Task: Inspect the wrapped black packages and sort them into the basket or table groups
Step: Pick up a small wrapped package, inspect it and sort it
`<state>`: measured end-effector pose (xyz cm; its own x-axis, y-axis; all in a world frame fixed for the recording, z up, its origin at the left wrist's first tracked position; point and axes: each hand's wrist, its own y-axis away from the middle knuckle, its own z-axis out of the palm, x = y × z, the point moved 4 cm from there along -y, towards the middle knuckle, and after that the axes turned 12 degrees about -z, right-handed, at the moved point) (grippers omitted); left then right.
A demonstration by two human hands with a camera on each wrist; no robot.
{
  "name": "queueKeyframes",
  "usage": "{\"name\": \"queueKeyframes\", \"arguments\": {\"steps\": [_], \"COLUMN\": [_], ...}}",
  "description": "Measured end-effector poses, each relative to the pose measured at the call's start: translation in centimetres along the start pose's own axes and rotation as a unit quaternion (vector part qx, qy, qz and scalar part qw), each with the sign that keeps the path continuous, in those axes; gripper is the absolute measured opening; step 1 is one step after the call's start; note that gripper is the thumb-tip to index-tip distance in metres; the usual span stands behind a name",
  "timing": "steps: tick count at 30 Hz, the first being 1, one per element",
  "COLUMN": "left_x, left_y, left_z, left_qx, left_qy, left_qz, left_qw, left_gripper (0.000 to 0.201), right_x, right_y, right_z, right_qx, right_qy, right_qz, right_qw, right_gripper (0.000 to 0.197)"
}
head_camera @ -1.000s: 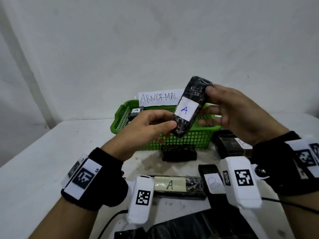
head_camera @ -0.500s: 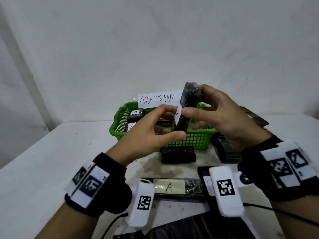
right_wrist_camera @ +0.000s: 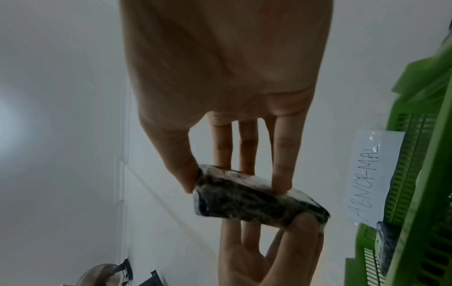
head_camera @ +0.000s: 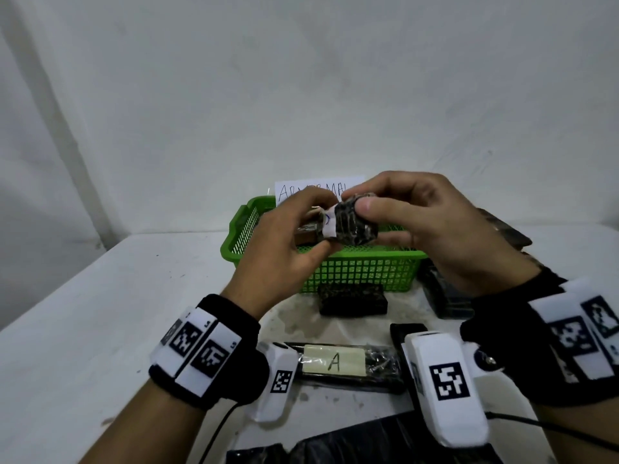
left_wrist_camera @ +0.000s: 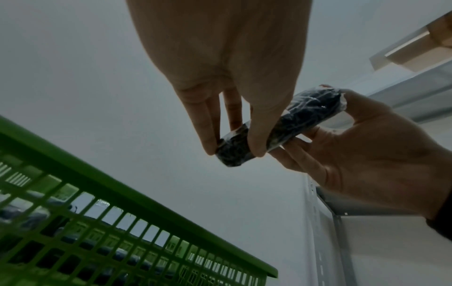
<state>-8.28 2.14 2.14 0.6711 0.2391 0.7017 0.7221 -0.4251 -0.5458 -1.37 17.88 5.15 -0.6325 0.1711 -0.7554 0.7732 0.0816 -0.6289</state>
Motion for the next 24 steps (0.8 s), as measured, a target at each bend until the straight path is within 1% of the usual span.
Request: {"name": "queueKeyframes", "arguments": {"steps": [1, 2, 4, 6, 8, 9, 10, 11, 12, 13, 14, 15, 16, 17, 19, 20, 22, 23, 24], "left_x": [0.0, 0.0, -0.1, 0.0, 0.1, 0.1, 0.1, -0.1, -0.3, -0.4, -0.5, -0.5, -0.3, -0.2, -0.1, -0.3, -0.6, -0.4, -0.2], "left_y": [0.0, 0.0, 0.1, 0.2, 0.1, 0.0, -0.1, -0.2, -0.3, -0.3, -0.2, 0.0, 0.1, 0.2, 0.1, 0.0, 0.0, 0.0, 0.1], "left_z": [-0.1, -0.1, 0.1, 0.2, 0.2, 0.0, 0.0, 0.0, 0.0, 0.0, 0.1, 0.2, 0.3, 0.3, 0.1, 0.0, 0.0, 0.1, 0.2], "left_qx": [-0.005, -0.013, -0.034, -0.039, -0.007, 0.013, 0.028, 0.032, 0.019, -0.005, -0.040, -0.074, -0.101, -0.114, -0.106, -0.096, -0.094, -0.103, -0.117], "left_qy": [0.011, 0.018, 0.029, 0.017, -0.027, -0.055, -0.074, -0.074, -0.039, 0.028, 0.109, 0.185, 0.230, 0.252, 0.260, 0.261, 0.263, 0.265, 0.268], "left_qz": [-0.004, -0.009, -0.023, -0.030, -0.013, -0.011, -0.024, -0.057, -0.115, -0.182, -0.247, -0.292, -0.308, -0.307, -0.292, -0.288, -0.276, -0.265, -0.256], "left_qw": [1.000, 1.000, 0.999, 0.999, 1.000, 0.998, 0.997, 0.995, 0.992, 0.983, 0.962, 0.935, 0.917, 0.911, 0.914, 0.916, 0.920, 0.921, 0.921], "left_gripper": [0.037, 0.036, 0.036, 0.037, 0.037, 0.041, 0.046, 0.050, 0.050, 0.048, 0.043, 0.038, 0.038, 0.039, 0.037, 0.040, 0.053, 0.059, 0.063], "right_x": [0.0, 0.1, 0.3, 0.3, 0.1, -0.1, -0.3, -0.5, -0.6, -0.5, -0.4, -0.1, 0.3, 0.6, 1.0, 1.0, 1.1, 1.4, 1.8], "right_y": [-0.1, -0.2, -0.3, -0.4, -0.3, -0.3, -0.3, -0.2, -0.2, -0.2, -0.2, -0.1, 0.0, 0.1, 0.2, 0.1, -0.1, -0.2, -0.3], "right_z": [0.2, 0.2, 0.1, 0.1, -0.2, -0.3, -0.4, -0.4, -0.5, -0.4, -0.2, 0.1, 0.4, 0.8, 1.1, 1.0, 0.3, -0.2, -0.7], "right_qx": [0.016, 0.034, 0.063, 0.088, 0.103, 0.112, 0.121, 0.128, 0.129, 0.121, 0.103, 0.077, 0.045, 0.014, -0.014, -0.008, 0.038, 0.064, 0.078], "right_qy": [0.008, 0.027, 0.082, 0.099, 0.100, 0.104, 0.112, 0.124, 0.139, 0.152, 0.159, 0.157, 0.149, 0.144, 0.143, 0.142, 0.152, 0.159, 0.158], "right_qz": [-0.013, -0.029, -0.061, -0.072, -0.072, -0.075, -0.083, -0.092, -0.101, -0.106, -0.105, -0.098, -0.087, -0.076, -0.064, -0.067, -0.081, -0.078, -0.061], "right_qw": [1.000, 0.999, 0.993, 0.989, 0.987, 0.985, 0.983, 0.980, 0.977, 0.975, 0.976, 0.980, 0.984, 0.987, 0.988, 0.988, 0.984, 0.982, 0.982], "right_gripper": [0.006, 0.005, 0.012, 0.016, 0.015, 0.012, 0.009, 0.007, 0.005, 0.003, 0.003, 0.005, 0.010, 0.015, 0.023, 0.023, 0.017, 0.020, 0.030]}}
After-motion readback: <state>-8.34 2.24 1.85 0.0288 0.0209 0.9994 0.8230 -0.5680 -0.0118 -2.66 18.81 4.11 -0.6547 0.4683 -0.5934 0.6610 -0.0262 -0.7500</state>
